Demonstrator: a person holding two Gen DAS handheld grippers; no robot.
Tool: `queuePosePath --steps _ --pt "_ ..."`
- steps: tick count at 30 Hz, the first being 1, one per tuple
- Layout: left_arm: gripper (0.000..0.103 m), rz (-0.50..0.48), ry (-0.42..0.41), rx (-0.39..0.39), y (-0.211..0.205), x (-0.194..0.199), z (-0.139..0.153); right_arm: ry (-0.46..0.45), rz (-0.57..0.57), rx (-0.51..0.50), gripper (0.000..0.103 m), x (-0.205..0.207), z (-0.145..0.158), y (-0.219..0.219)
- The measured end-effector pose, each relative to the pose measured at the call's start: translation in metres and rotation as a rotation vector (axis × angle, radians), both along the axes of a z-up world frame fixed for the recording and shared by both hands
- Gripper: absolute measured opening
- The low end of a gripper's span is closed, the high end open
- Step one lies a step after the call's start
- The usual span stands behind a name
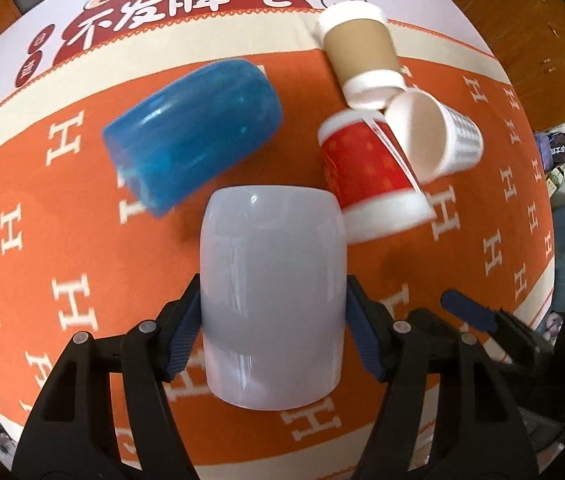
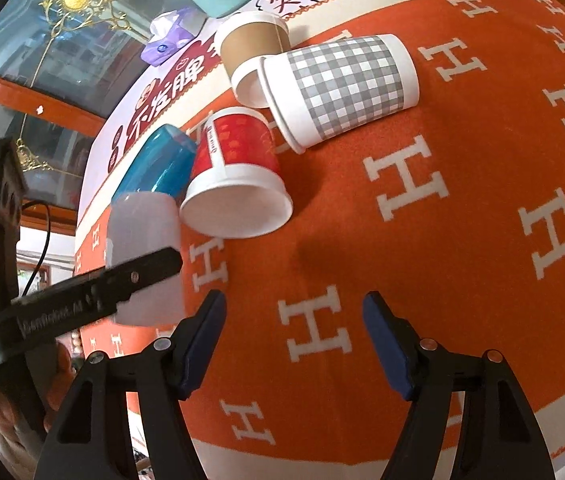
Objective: Flip cup upside down
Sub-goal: 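Lift the white cup with the left tool toward the right tool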
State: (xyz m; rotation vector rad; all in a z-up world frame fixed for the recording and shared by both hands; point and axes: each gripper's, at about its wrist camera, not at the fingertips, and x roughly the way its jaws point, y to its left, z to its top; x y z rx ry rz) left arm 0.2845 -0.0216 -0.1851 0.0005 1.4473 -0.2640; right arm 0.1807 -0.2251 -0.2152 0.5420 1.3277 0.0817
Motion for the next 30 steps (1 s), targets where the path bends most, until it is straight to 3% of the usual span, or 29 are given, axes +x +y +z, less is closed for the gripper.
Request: queuePosePath --steps 7,17,30 --pt "0.064 0.049 0.034 -0.037 0.014 -0.065 0.003 -0.016 0.039 -0.018 0.072 -0.037 0.013 0.003" --pt "0.064 0.125 0.077 -0.080 0.014 -0.150 -0.021 0.018 0.061 -0.046 0.072 -0.103 0.006 -0.009" --pt "0.064 0.204 0.084 -0.121 -0.005 -0.204 -0.046 0.050 0.048 -0.073 0.072 -0.139 -0.008 -0.027"
